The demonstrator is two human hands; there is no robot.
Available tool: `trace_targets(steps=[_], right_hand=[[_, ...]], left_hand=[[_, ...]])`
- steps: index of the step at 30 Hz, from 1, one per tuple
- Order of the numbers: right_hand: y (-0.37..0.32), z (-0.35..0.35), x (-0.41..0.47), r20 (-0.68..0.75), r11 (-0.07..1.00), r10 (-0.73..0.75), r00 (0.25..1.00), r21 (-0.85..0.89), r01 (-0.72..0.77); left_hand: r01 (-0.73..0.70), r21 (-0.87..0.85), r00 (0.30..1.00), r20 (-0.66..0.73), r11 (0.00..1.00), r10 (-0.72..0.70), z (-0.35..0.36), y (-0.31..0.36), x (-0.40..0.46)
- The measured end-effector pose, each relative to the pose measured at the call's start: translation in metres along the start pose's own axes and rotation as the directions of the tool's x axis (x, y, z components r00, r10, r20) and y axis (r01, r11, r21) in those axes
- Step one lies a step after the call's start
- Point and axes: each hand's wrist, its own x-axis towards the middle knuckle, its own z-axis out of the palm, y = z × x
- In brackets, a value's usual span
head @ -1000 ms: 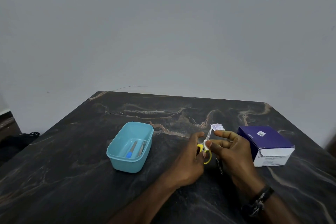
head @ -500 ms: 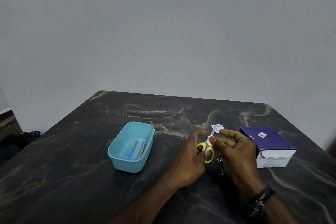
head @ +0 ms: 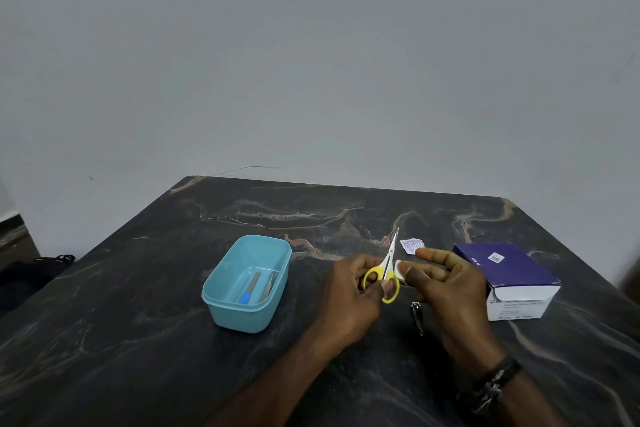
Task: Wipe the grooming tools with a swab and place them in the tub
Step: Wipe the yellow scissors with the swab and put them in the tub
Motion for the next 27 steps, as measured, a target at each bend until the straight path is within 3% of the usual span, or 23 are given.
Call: trace_targets(steps=[13, 19, 27], right_hand=[[0.0042, -0.0007, 0.0027, -0.022, 0.999, 0.002, 1.000, 0.035, -0.002], [0.0047, 0.0017, 0.0020, 0.032, 0.998, 0.033, 0.999, 0.061, -0.035], [0.0035, -0.0009, 0.0046, 0.003, 0.990, 0.052, 0.999, 0.128, -0.053]], left_hand=[[0.018, -0.089, 0.999, 0.040, 0.996, -0.014, 0.0050, -0.0031, -0.0025], [0.033, -0.072, 0.999, 0.040, 0.997, -0.030, 0.0037, -0.0040, -0.0018], [0.040, -0.047, 0.996, 0.087, 0.998, -0.036, 0.0042, -0.0026, -0.0023]])
